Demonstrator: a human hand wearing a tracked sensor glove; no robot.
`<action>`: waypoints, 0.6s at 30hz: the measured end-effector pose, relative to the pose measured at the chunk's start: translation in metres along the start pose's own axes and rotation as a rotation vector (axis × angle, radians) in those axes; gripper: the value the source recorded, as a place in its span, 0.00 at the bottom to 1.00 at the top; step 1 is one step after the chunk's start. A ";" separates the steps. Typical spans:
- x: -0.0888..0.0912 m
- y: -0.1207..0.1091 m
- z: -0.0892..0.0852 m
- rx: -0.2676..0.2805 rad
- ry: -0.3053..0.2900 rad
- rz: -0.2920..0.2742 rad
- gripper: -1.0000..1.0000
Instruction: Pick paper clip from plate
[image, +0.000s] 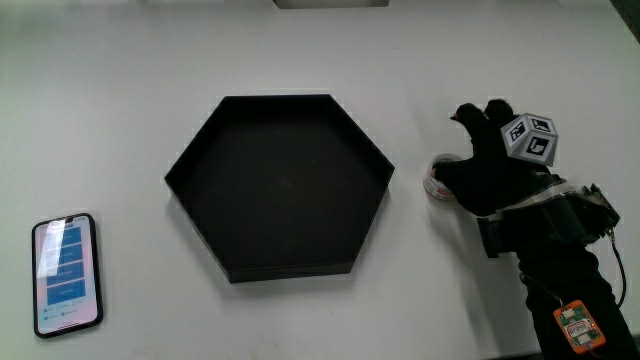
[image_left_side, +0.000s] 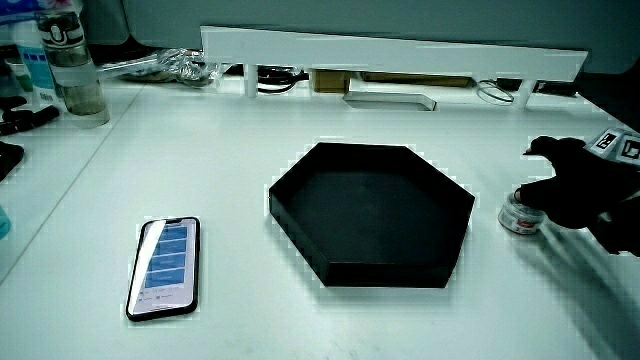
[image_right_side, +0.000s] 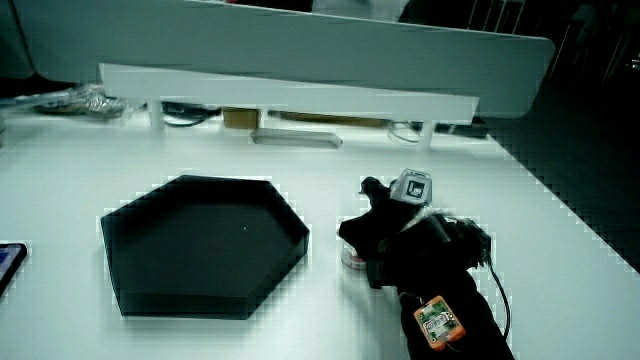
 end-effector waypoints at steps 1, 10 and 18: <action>-0.002 0.004 -0.003 -0.056 -0.033 -0.006 0.50; -0.005 0.009 -0.001 -0.002 -0.005 0.013 0.81; -0.002 0.009 0.000 0.014 0.010 0.014 1.00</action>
